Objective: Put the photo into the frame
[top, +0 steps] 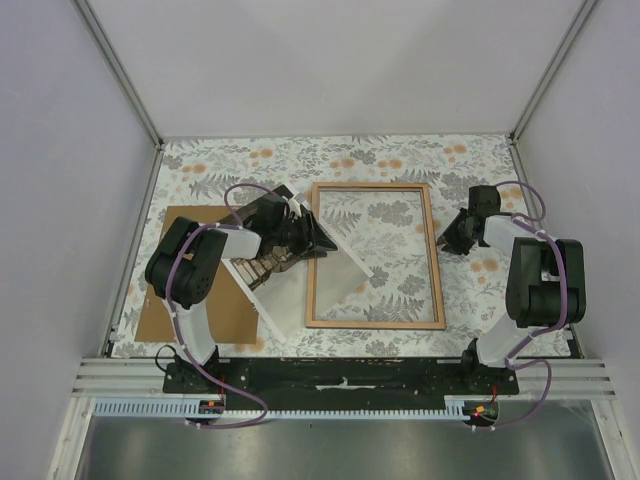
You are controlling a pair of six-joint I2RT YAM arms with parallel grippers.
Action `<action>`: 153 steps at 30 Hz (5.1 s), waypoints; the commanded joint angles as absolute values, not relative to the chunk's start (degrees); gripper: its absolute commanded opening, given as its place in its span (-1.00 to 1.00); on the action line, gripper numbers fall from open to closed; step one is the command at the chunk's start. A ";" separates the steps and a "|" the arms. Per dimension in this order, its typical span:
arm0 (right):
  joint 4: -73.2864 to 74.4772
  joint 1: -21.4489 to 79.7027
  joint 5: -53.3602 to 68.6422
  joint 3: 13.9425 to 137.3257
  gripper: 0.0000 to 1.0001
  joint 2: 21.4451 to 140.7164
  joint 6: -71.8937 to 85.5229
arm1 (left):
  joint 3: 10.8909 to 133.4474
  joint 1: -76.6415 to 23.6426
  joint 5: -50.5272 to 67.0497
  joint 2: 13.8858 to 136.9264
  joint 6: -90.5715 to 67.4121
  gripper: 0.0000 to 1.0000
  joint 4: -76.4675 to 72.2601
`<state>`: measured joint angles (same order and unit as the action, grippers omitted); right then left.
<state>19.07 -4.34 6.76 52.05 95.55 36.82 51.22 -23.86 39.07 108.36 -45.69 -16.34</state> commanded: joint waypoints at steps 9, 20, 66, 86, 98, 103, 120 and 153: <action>20.83 -3.69 5.89 52.21 -0.35 96.50 35.86 | 50.80 -23.12 38.06 105.21 -42.45 0.15 -15.47; 20.83 -3.69 5.89 52.29 -0.36 96.50 35.86 | 50.10 -22.41 37.44 104.06 -41.75 0.15 -14.41; 20.92 -3.69 5.71 52.21 -0.35 96.59 35.77 | 50.71 -20.04 34.72 99.41 -36.91 0.16 -5.89; 20.92 -3.69 5.80 52.29 -0.35 96.59 35.77 | 50.89 -19.69 32.43 96.77 -34.89 0.16 -2.29; 22.67 -1.85 4.49 54.83 -0.23 97.20 33.32 | 55.81 -19.86 16.80 91.58 -29.28 0.13 15.19; 24.52 -1.14 4.39 56.33 -0.13 98.43 32.00 | 59.58 -21.18 10.21 93.16 -27.34 -0.10 20.47; 26.63 1.84 -2.80 57.83 0.01 94.84 28.65 | 65.48 -26.45 0.26 101.34 -29.00 -0.42 24.87; 37.71 45.25 1.76 97.63 -0.44 113.80 40.25 | 49.49 -7.83 -8.54 83.14 -37.09 -0.35 28.31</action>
<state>36.10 41.21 -0.38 90.67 108.79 35.77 51.31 -10.09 -11.35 83.40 -34.63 29.21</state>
